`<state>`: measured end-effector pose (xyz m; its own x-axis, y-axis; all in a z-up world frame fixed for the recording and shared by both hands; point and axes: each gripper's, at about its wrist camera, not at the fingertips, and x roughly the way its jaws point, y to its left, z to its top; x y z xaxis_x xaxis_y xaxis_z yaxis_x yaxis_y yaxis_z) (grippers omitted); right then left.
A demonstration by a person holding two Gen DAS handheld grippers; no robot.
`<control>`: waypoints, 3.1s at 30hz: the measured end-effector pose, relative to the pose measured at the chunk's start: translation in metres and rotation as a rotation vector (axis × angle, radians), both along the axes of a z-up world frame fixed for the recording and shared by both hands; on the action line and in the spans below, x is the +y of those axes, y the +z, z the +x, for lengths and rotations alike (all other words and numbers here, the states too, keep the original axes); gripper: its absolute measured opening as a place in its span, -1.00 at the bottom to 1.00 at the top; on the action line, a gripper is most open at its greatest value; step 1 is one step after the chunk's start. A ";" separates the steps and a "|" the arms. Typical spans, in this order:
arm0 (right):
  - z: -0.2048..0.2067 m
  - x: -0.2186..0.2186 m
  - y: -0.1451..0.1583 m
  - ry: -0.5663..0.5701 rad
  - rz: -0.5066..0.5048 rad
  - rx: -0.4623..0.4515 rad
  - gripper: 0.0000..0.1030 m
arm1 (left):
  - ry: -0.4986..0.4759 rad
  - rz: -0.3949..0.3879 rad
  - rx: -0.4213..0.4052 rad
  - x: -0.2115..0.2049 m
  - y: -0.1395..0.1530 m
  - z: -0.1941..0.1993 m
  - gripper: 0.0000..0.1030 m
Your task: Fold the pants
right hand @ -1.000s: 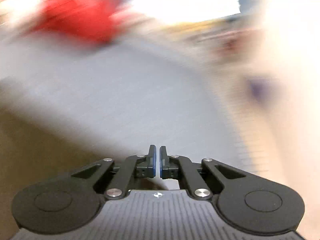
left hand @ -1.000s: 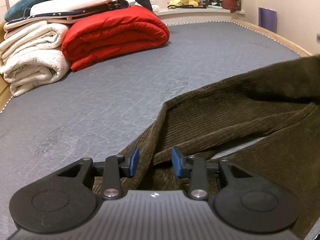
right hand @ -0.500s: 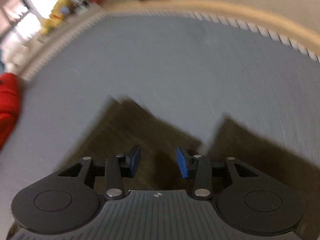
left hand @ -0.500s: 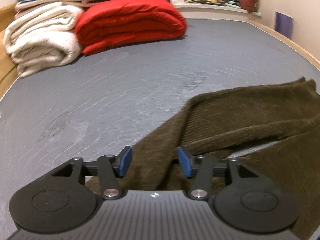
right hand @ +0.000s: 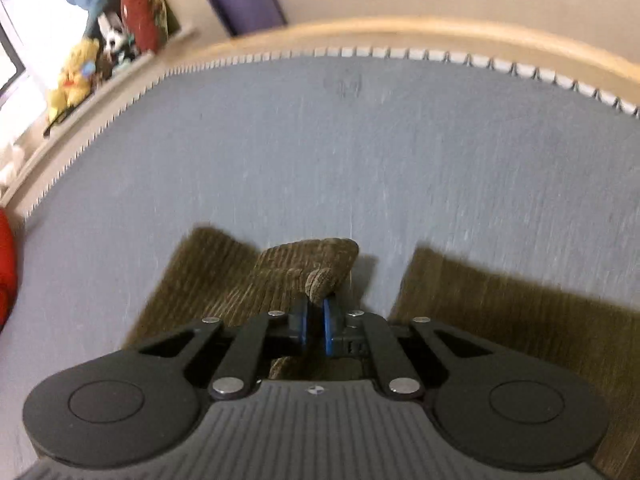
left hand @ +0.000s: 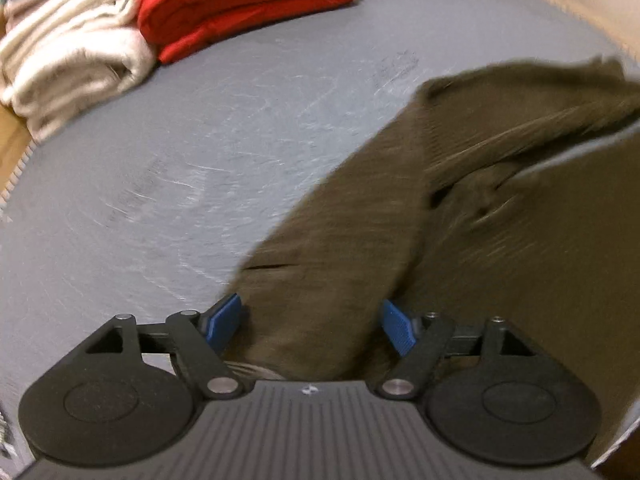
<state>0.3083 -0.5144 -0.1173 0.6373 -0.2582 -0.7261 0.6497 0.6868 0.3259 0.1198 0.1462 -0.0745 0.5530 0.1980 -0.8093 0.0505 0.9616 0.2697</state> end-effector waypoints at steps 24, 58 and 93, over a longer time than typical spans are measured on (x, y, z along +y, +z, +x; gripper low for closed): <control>0.016 0.031 0.026 0.030 -0.121 0.024 -0.58 | 0.528 -0.023 -0.416 0.108 0.046 0.089 -0.01; 0.160 0.117 -0.020 0.362 -0.208 -0.051 -0.99 | 0.811 -0.862 -0.158 0.158 -0.025 0.126 0.42; 0.085 -0.023 -0.029 0.216 -0.141 0.035 -0.21 | 0.261 -0.439 -0.088 0.037 -0.010 0.147 -0.26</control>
<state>0.3936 -0.5374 -0.1458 0.6641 -0.2188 -0.7149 0.4917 0.8482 0.1971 0.2664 0.1831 -0.0841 0.6003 -0.0094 -0.7997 -0.2111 0.9626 -0.1698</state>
